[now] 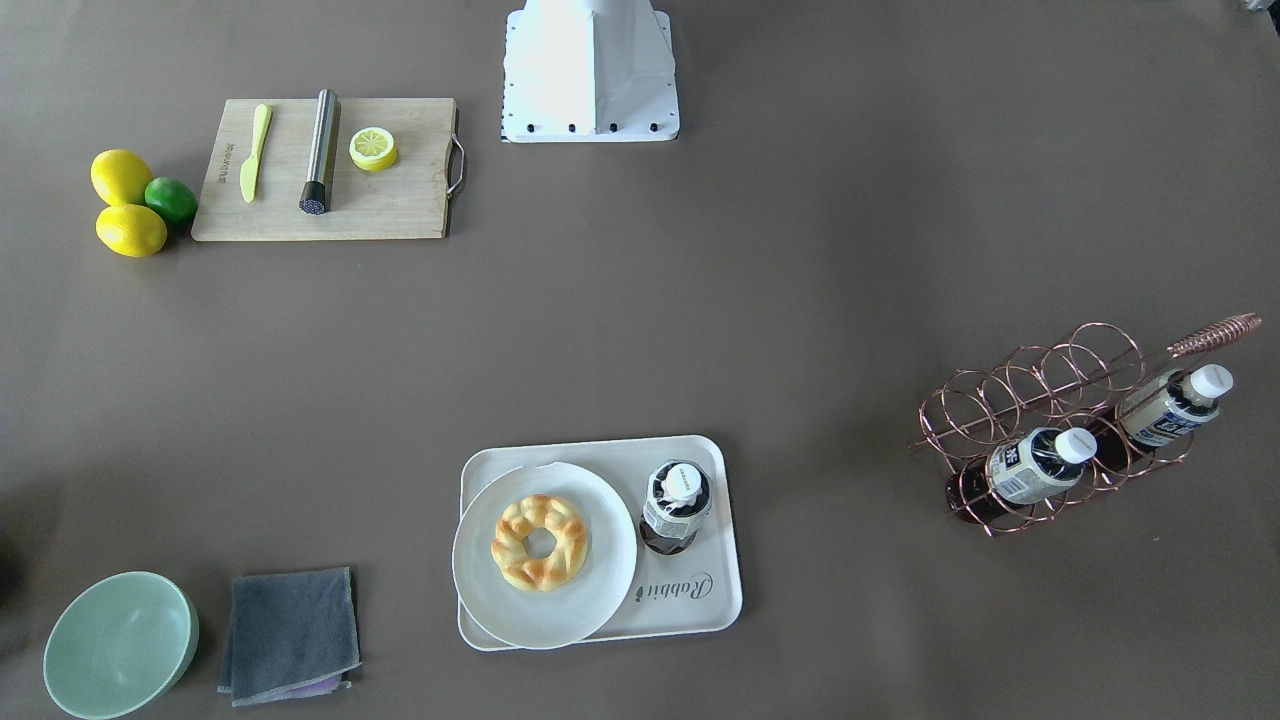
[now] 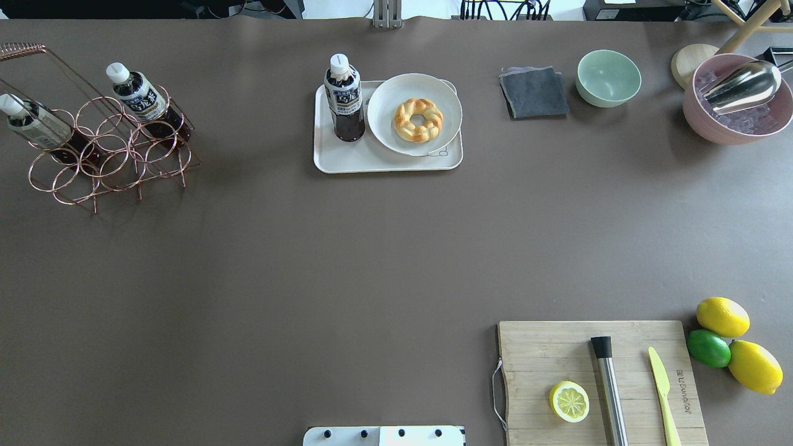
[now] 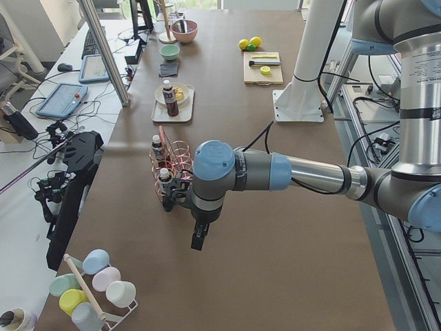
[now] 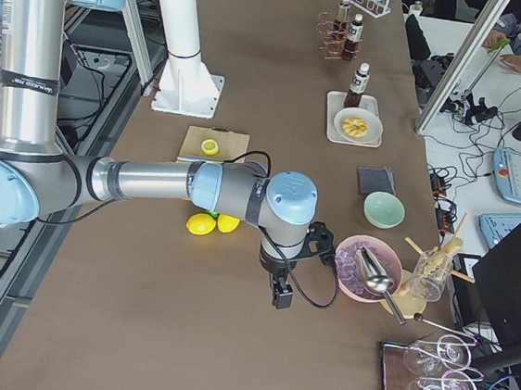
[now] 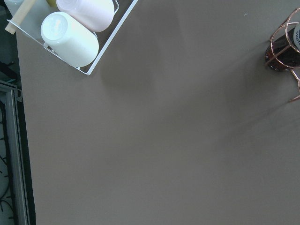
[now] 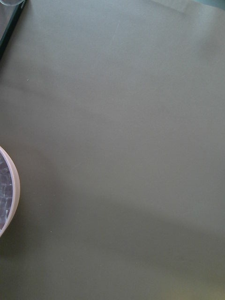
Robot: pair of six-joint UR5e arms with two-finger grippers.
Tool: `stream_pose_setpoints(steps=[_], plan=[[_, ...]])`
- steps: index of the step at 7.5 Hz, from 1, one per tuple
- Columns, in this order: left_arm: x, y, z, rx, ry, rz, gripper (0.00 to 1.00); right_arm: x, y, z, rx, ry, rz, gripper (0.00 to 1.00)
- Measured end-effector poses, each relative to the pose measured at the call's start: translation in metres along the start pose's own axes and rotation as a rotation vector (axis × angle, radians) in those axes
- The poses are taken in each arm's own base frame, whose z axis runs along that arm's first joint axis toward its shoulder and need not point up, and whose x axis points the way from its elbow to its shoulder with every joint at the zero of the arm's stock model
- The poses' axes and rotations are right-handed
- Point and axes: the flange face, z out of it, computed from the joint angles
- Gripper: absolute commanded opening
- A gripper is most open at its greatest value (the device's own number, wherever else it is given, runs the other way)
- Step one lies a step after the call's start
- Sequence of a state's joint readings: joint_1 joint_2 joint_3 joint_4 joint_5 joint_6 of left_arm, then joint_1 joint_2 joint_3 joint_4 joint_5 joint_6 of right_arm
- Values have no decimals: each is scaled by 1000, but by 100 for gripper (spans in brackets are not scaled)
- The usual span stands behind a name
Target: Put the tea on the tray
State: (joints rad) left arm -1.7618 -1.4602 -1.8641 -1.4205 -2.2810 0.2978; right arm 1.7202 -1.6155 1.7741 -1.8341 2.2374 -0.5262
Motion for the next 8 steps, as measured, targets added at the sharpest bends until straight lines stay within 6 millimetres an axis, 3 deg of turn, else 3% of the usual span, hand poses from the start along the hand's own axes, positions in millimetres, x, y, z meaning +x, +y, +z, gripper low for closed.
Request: stream_pose_setpoints(steps=[4,8], plan=[[27,-17,24,-41,13,0,97,-4,-10,4,3,-2,22,100],[21,-11,40,-58,10,-2,97,-11,-17,5,1,-6,16,100]])
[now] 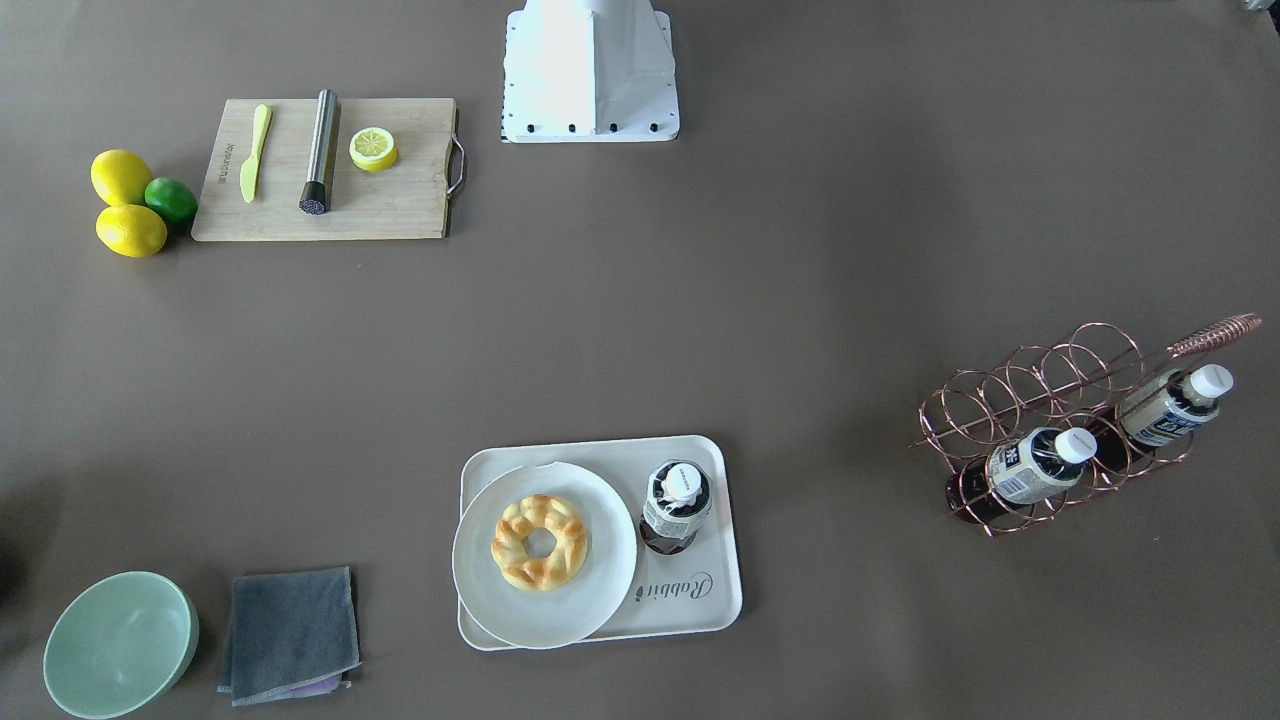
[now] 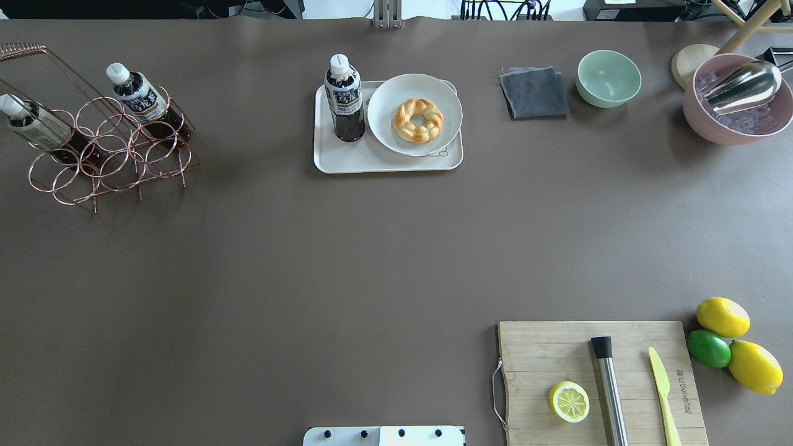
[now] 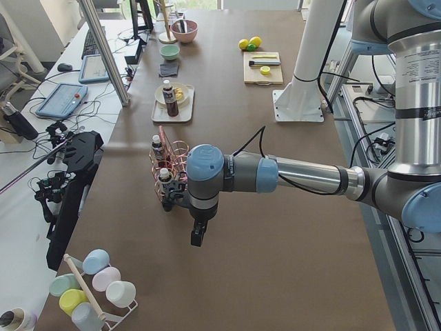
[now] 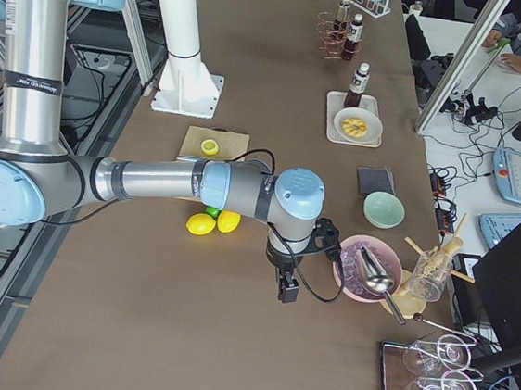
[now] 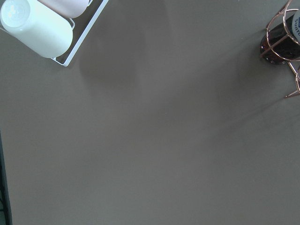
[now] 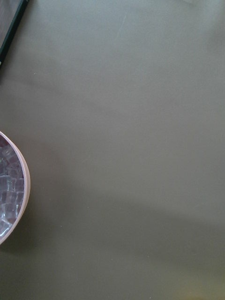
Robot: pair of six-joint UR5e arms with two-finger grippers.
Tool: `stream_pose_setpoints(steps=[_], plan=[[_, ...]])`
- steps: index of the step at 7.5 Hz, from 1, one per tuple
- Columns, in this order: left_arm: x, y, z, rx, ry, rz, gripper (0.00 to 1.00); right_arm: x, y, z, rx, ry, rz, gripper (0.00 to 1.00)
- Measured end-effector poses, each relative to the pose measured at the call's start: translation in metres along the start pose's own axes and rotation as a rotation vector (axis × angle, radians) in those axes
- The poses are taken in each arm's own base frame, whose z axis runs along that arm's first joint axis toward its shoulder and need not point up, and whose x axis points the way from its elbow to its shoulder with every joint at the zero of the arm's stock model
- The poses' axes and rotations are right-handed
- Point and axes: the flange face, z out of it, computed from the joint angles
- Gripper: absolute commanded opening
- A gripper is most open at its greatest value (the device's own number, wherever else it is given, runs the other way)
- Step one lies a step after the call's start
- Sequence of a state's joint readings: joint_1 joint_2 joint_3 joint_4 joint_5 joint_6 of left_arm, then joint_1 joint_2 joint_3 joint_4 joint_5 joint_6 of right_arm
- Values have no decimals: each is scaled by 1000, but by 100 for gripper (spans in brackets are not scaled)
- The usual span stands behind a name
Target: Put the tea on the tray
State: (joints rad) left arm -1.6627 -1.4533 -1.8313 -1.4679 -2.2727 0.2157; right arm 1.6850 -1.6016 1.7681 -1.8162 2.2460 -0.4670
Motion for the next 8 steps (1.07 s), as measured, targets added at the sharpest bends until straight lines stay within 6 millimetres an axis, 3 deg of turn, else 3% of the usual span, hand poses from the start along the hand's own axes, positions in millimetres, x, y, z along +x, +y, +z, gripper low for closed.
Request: stream_pose_setpoints(steps=[3,8], plan=[[-7,4,11,-22,1,-16,97,-1,-1,-1,2,-1,-1,100],[-8,6,12,-25,1,-22,97,-1,0,0,0,-3,-3,100]])
